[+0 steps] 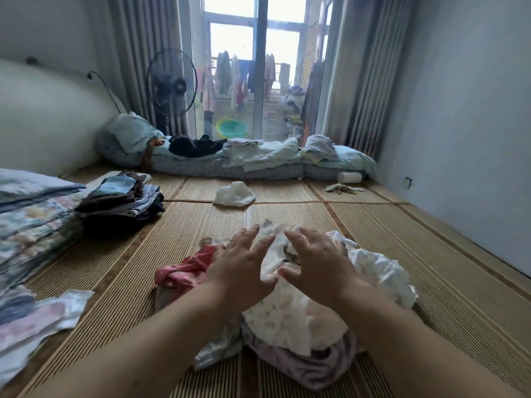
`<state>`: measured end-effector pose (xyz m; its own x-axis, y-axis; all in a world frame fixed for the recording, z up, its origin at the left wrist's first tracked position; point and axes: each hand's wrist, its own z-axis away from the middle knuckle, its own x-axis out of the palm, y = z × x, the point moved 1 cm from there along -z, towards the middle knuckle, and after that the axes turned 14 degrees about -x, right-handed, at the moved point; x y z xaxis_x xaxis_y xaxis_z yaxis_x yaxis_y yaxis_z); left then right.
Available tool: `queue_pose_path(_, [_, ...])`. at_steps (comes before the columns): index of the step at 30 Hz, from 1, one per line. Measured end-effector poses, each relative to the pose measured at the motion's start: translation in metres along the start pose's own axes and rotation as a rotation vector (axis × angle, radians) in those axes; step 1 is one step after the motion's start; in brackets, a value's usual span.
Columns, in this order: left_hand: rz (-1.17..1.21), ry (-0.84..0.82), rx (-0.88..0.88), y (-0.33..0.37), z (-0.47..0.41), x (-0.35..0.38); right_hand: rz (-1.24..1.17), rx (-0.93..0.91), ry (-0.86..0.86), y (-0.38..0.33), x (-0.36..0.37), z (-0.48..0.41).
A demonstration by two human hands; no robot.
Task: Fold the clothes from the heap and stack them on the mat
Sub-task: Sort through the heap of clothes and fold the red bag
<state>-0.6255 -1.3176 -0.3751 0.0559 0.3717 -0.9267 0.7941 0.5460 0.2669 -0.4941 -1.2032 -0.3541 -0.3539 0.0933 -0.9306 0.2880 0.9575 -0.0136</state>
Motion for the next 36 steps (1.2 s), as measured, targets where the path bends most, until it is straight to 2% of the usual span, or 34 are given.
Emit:
queue_pose_path(5, [0.026, -0.046, -0.117, -0.036, 0.02, 0.006, -0.009, 0.039, -0.074, -0.004, 0.017, 0.021])
queue_pose_path(14, [0.036, -0.341, -0.538, -0.152, -0.023, 0.083, -0.047, 0.111, -0.232, 0.019, 0.107, -0.005])
queue_pose_path(19, [0.32, -0.373, -0.669, -0.19, -0.041, 0.118, -0.081, 0.088, -0.266, 0.037, 0.136, -0.025])
queue_pose_path(22, [0.528, -0.352, -0.576, -0.185, -0.051, 0.14, -0.086, 0.079, -0.321, 0.048, 0.148, -0.034])
queue_pose_path(25, [0.596, -0.353, -0.398, -0.166, -0.067, 0.156, -0.071, 0.093, -0.394, 0.059, 0.16, -0.038])
queue_pose_path(30, [0.785, -0.399, -0.219, -0.106, -0.089, 0.18, 0.039, 0.117, -0.478, 0.074, 0.171, -0.038])
queue_pose_path(36, [0.67, -0.439, -0.176, -0.037, -0.104, 0.207, 0.215, 0.238, -0.523, 0.114, 0.155, -0.016])
